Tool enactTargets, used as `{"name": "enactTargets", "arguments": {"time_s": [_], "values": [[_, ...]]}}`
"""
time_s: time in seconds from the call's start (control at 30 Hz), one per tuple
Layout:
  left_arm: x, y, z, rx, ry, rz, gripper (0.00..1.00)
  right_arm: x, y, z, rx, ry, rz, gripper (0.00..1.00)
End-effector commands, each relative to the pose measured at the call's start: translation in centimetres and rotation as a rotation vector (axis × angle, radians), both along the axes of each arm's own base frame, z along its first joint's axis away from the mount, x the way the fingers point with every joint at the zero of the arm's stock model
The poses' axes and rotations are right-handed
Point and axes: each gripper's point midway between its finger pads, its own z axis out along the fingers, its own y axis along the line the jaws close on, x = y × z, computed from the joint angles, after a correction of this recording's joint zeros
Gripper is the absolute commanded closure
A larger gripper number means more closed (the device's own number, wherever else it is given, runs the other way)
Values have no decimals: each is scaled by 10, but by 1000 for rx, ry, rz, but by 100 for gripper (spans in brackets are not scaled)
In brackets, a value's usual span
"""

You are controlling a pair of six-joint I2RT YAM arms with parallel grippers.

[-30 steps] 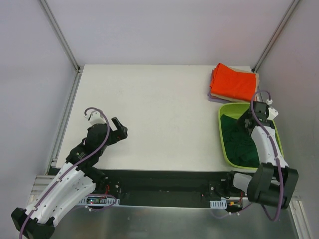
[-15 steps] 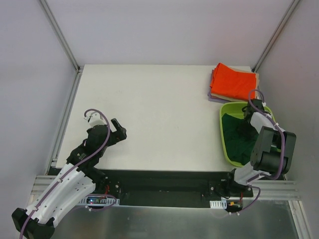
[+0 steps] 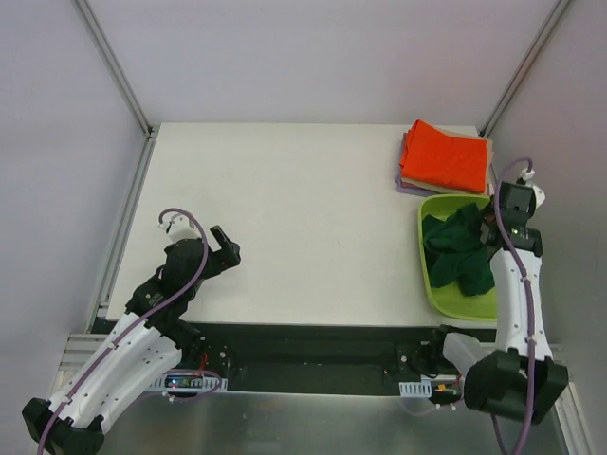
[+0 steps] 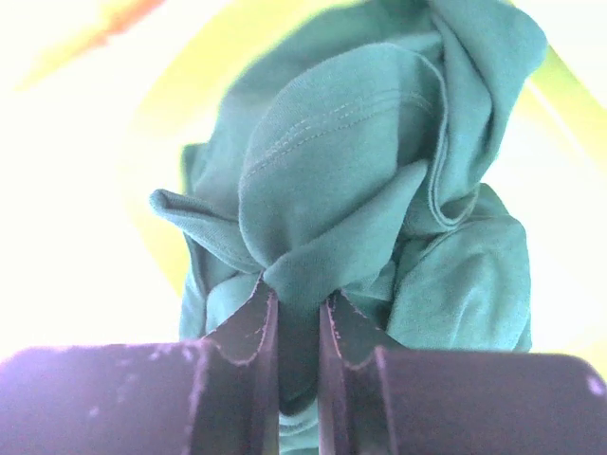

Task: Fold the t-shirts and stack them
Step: Grab crumpled tshirt from bin with the left arm, then move the tshirt to the center of the board

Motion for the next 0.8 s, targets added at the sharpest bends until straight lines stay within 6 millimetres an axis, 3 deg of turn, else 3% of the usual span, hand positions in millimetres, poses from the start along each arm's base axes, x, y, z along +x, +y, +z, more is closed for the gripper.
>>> {"name": "enactTargets", "arguments": {"time_s": [0.0, 0.1, 0.23, 0.37, 0.4, 0.47, 0.53, 0.63, 0.7, 0.77], "values": [[2, 4, -1, -6, -5, 27, 1, 14, 38, 118, -45, -272, 191, 99], [2, 3, -1, -14, -5, 28, 1, 17, 78, 176, -53, -397, 357, 99], [1, 1, 2, -26, -13, 16, 1, 19, 144, 235, -62, -507, 608, 99], [-1, 1, 4, -37, -29, 13, 1, 26, 224, 267, -60, -509, 897, 99], [-1, 2, 5, -38, -32, 17, 1, 26, 250, 269, -44, -502, 994, 99], [-1, 4, 6, -43, -41, 28, 1, 20, 299, 295, 15, -551, 1164, 99], [-2, 5, 8, -51, -49, 32, 1, 9, 347, 308, 69, -570, 1334, 99], [-5, 6, 9, -58, -50, 37, 1, -1, 393, 317, 122, -577, 1470, 99], [-6, 11, 8, -58, -47, 65, 1, -1, 406, 311, 191, -546, 1470, 98], [-8, 17, 8, -56, -47, 96, 1, 10, 403, 287, 184, -475, 1406, 95]]}}
